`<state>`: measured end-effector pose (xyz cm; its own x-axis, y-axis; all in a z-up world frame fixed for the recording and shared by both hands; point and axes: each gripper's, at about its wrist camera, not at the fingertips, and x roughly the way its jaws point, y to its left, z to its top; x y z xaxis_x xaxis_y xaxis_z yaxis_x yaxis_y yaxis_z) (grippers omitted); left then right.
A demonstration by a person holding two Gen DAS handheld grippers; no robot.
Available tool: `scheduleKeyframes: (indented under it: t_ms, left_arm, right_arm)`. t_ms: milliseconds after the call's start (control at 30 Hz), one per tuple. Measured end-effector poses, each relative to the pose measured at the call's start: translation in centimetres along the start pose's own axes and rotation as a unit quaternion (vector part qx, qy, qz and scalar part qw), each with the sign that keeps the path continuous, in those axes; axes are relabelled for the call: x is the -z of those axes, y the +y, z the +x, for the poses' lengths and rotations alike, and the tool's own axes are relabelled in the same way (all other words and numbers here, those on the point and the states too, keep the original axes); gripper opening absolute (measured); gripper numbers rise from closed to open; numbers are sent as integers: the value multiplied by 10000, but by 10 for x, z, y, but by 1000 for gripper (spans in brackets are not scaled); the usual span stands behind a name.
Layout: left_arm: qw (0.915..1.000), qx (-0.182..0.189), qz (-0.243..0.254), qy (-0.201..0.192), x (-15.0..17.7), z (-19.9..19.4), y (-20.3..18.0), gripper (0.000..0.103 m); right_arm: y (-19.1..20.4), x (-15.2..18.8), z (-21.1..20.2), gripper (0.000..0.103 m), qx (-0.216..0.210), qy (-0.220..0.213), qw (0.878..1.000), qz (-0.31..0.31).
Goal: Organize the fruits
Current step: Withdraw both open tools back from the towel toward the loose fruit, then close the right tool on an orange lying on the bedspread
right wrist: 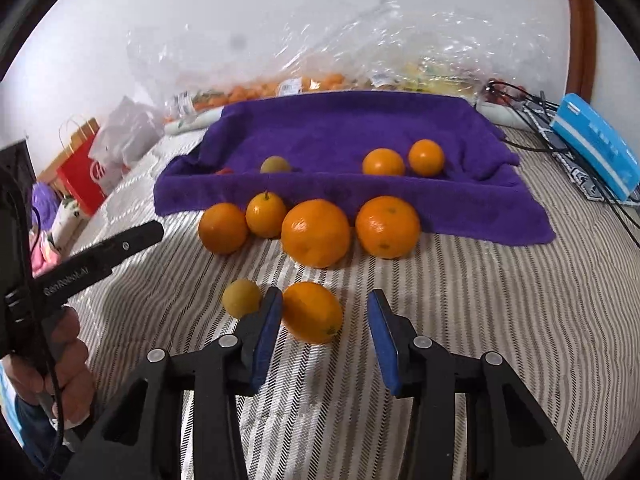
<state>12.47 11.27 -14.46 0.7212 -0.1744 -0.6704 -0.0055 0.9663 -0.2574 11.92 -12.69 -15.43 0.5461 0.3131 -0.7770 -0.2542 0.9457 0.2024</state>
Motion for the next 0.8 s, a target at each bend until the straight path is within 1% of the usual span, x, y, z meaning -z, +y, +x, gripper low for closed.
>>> scheduleKeyframes:
  t_ms: [67,133,267,367,433,500,567,600,667,800]
  left_arm:
    - [10000,26,-1,10,0,0,0,47]
    - [10000,53,9,15,0,0,0,47]
    - [9999,77,91,9,1,1,-3,46]
    - [9998,93,193,6,1,1,-7,46]
    - [9994,218,260,56,1,3,-9,46]
    - [9981,468,356,177,2,6,-14,46]
    - [9958,681,526,300,2,10,-23,46]
    - [9952,670,640,327,2,12,-28,46]
    - [9938,505,892,425,2,19,-40,46]
    - [9921,355,1034,609,-2,32,-57,46]
  right_arm:
    - [4,0,6,42,-34,134,9999,-63]
    - [9,2,10,34,94,183,9995,-228]
    - [10,4,9,34,155,109,9991,-377]
    - [-1,2,0,34,246,-51,9991,-332]
    - [-14,0,-8,34,376,-195,9988,-235]
    - [-31,-3,-13,34,571,-324,9978,-116]
    - [-45,-3,-15,34,677,-357,9971,-27]
    - [-51,-3,-15,34,702,-360,9969,13]
    - [-59,-2,-13,34,704,-356,9969,46]
    - [-63,2,-6,34,749,-336,9966,-85]
